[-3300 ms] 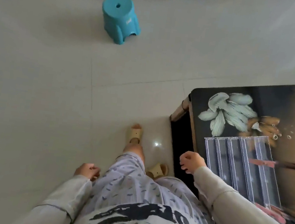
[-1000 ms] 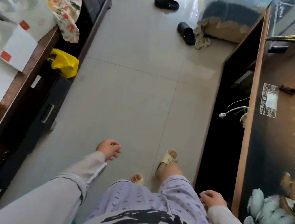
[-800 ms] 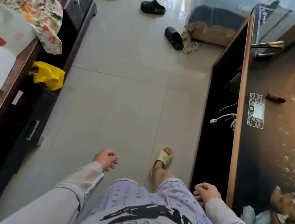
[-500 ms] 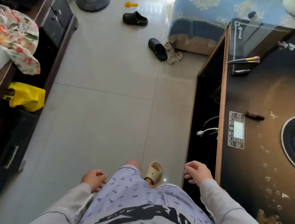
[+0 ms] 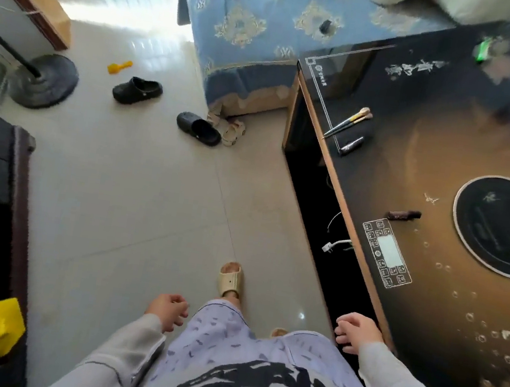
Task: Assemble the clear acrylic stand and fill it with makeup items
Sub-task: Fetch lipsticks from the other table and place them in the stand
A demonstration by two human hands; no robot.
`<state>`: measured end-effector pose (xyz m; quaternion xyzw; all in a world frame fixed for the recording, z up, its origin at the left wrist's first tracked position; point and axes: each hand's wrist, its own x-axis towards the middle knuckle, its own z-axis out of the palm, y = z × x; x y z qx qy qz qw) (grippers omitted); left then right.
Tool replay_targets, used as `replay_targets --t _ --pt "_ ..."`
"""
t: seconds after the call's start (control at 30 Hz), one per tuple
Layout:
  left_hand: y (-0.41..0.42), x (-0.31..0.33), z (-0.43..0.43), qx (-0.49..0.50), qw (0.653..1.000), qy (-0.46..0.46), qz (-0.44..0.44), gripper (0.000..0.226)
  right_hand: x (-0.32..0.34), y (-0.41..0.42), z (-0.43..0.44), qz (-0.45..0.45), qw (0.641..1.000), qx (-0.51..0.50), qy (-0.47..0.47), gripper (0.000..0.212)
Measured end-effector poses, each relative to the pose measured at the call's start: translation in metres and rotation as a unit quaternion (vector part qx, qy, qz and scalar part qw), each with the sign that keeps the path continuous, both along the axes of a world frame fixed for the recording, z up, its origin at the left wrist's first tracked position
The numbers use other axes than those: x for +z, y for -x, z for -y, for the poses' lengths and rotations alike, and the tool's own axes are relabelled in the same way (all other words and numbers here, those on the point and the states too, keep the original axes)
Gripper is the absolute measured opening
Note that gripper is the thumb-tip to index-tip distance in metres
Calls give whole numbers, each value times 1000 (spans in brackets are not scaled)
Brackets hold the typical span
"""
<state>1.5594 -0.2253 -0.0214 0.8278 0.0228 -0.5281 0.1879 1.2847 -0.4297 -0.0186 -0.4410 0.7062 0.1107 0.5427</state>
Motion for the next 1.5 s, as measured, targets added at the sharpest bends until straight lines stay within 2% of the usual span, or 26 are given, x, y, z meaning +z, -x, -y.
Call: replay_targets --t 0.13,0.23,0.33,0.4,0.53,0.73,0.93,1.2,1.27,1.33,1.4,1.5 --pt "-57 18 87 -96 995 37 17 34 0 -15 -13 -41 996 -72 -17 24" --pt "-80 29 142 -147 987 68 2 33 7 -28 -14 -67 995 -65 -22 12" --pt "-90 30 182 -199 978 69 -5 32 9 -36 -7 -64 993 -93 -15 16" --pt "-94 27 204 -235 970 59 -10 32 9 -43 1 -63 989 -136 -11 15" --pt "-94 16 241 -304 952 27 -17 32 5 -50 34 -42 971 -234 -8 28" --pt "-91 2 289 -392 919 -42 -1 33 2 -45 114 -3 964 -266 -2 29" --pt "-89 3 350 -417 908 -49 16 33 8 -38 167 9 959 -283 10 31" --pt "-77 8 443 -478 878 -29 -3 24 -1 -45 182 -19 946 -322 -20 31" --pt "-70 9 467 -487 873 -14 13 17 -1 -47 188 -33 943 -330 -23 25" --pt "-60 10 489 -491 870 7 38 22 -3 -48 199 -38 936 -350 -20 14" --pt "-46 10 511 -515 855 12 66 29 -6 -47 212 -47 930 -364 -9 18" --pt "-24 6 536 -580 809 10 101 37 -15 -44 234 -58 932 -359 7 28"
